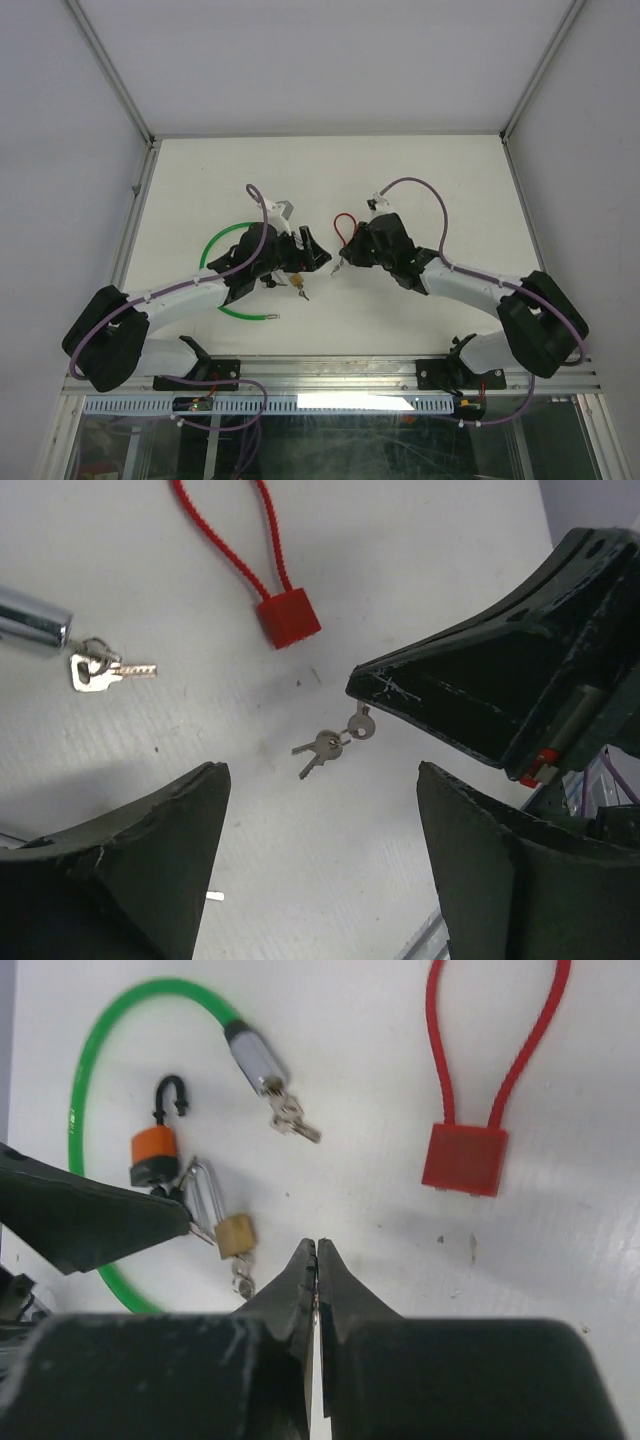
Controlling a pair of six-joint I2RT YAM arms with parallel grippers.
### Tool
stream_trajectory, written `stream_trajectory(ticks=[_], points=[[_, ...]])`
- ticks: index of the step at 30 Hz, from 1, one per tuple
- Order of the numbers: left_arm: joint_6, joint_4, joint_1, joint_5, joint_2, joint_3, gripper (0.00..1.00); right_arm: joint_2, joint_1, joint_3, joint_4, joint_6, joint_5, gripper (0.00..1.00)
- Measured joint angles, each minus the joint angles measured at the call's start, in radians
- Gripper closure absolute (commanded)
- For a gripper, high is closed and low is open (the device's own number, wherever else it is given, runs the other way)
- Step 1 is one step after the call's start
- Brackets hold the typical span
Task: Unlock with the key
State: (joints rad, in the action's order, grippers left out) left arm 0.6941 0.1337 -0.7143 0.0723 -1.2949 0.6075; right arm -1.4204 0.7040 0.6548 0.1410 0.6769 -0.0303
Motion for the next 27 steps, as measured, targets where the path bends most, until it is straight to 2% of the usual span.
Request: stream_trajectory(ticks=[6, 11, 16, 19, 21, 27], points=[[-0.119, 0.18, -0.01, 0.052, 0.016, -0.038, 0.24, 0.144, 0.04, 0.051, -0.071, -0.054, 0.125, 1.0], [-0.223, 0.234, -0.048, 0.052, 0.017, -0.037, 0.24, 0.186, 0.074, 0.088, -0.123, -0.076, 0.191, 1.0], [-0.359, 0.243, -0.121, -0.028, 0.017, -0.016, 0.26, 0.187, 0.095, 0.121, -0.159, -0.073, 0.222, 1.0], [-0.423, 0.253, -0.159, -0.1, 0.011, 0.009, 0.32, 0.191, 0.1, 0.126, -0.176, -0.067, 0.237, 1.0], [-0.451, 0.264, -0.173, -0.141, 0.003, 0.021, 0.37, 0.195, 0.102, 0.127, -0.186, -0.064, 0.242, 1.0], [-0.505, 0.288, -0.185, -0.224, -0.039, 0.034, 0.4, 0.197, 0.105, 0.127, -0.202, -0.043, 0.253, 1.0]])
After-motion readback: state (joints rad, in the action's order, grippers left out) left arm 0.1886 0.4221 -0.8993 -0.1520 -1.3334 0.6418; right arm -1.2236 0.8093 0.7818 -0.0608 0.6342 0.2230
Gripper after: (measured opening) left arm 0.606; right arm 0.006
